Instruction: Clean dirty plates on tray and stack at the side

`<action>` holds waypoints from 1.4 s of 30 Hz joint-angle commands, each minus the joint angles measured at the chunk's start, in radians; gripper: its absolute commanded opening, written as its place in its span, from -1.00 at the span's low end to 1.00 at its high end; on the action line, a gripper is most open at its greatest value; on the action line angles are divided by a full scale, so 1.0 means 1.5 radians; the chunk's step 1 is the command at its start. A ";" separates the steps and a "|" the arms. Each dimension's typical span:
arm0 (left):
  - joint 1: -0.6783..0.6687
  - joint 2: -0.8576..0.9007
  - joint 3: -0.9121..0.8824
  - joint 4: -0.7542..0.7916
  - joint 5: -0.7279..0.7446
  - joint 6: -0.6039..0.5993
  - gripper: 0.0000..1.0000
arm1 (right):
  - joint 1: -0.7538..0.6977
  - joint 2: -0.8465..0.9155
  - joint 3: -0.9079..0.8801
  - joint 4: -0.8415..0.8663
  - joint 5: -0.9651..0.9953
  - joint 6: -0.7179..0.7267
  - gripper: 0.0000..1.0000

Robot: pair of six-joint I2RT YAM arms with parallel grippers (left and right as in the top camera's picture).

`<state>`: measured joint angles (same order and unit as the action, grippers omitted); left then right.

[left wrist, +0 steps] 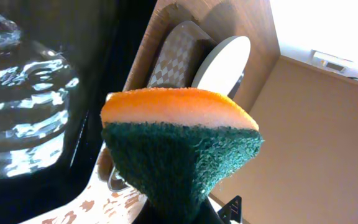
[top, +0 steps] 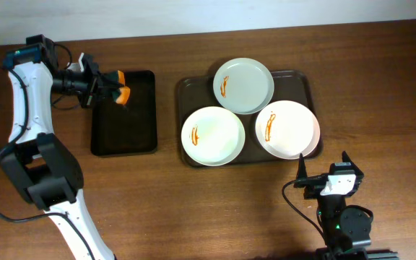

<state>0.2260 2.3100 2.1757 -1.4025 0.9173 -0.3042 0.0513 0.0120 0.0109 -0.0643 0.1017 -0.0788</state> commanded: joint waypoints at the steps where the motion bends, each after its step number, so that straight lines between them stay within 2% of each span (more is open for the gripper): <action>1: 0.005 -0.006 0.000 -0.001 0.017 -0.001 -1.00 | 0.005 -0.004 -0.004 -0.005 0.010 0.003 0.97; 11: 0.005 -0.006 0.000 0.002 -0.019 0.005 -1.00 | 0.005 -0.004 -0.004 -0.005 0.010 0.003 0.97; 14: 0.002 -0.004 -0.011 0.070 -0.162 0.007 -1.00 | 0.005 -0.004 -0.004 -0.005 0.010 0.003 0.97; 15: -0.002 0.002 -0.048 0.078 -0.182 0.007 -1.00 | 0.005 -0.004 -0.004 -0.005 0.010 0.003 0.97; 19: -0.002 0.021 -0.108 0.082 -0.117 0.007 -1.00 | 0.005 -0.004 -0.004 -0.005 0.010 0.003 0.97; 21: 0.000 0.019 -0.090 0.080 0.044 0.009 -1.00 | 0.005 -0.004 -0.004 -0.005 0.010 0.003 0.97; 22: 0.002 0.019 -0.072 0.080 0.077 0.009 -1.00 | 0.005 -0.004 -0.004 -0.005 0.010 0.003 0.97; 26: 0.003 0.019 0.039 0.034 0.080 0.009 -1.00 | 0.005 -0.004 -0.004 -0.005 0.010 0.003 0.97; 27: 0.003 0.019 0.039 0.034 0.048 0.009 -1.00 | 0.005 -0.004 -0.004 -0.005 0.010 0.003 0.97; 29: -0.001 0.023 0.011 0.034 -0.116 0.012 -1.00 | 0.005 -0.004 -0.004 -0.005 0.010 0.003 0.97; 33: -0.037 0.032 -0.130 0.093 -0.148 0.065 -1.00 | 0.005 -0.004 -0.004 -0.005 0.010 0.003 0.97; 34: -0.039 0.032 -0.132 0.098 -0.153 0.065 -1.00 | 0.005 -0.004 -0.004 -0.005 0.010 0.003 0.97; 35: -0.039 0.026 -0.123 0.097 -0.153 0.065 -1.00 | 0.005 -0.004 -0.004 -0.005 0.010 0.003 0.97; 38: -0.039 -0.019 0.011 0.014 -0.156 0.096 -1.00 | 0.005 -0.004 -0.004 -0.005 0.010 0.003 0.97; 40: -0.040 -0.045 0.123 -0.038 -0.220 0.097 -1.00 | 0.005 -0.004 -0.004 -0.005 0.010 0.003 0.97; 42: -0.040 -0.036 0.107 -0.039 -0.243 0.097 -1.00 | 0.005 -0.004 -0.004 -0.005 0.010 0.003 0.97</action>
<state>0.1646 2.2890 2.3287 -1.4517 0.6182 -0.1860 0.0513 0.0120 0.0109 -0.0643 0.1017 -0.0788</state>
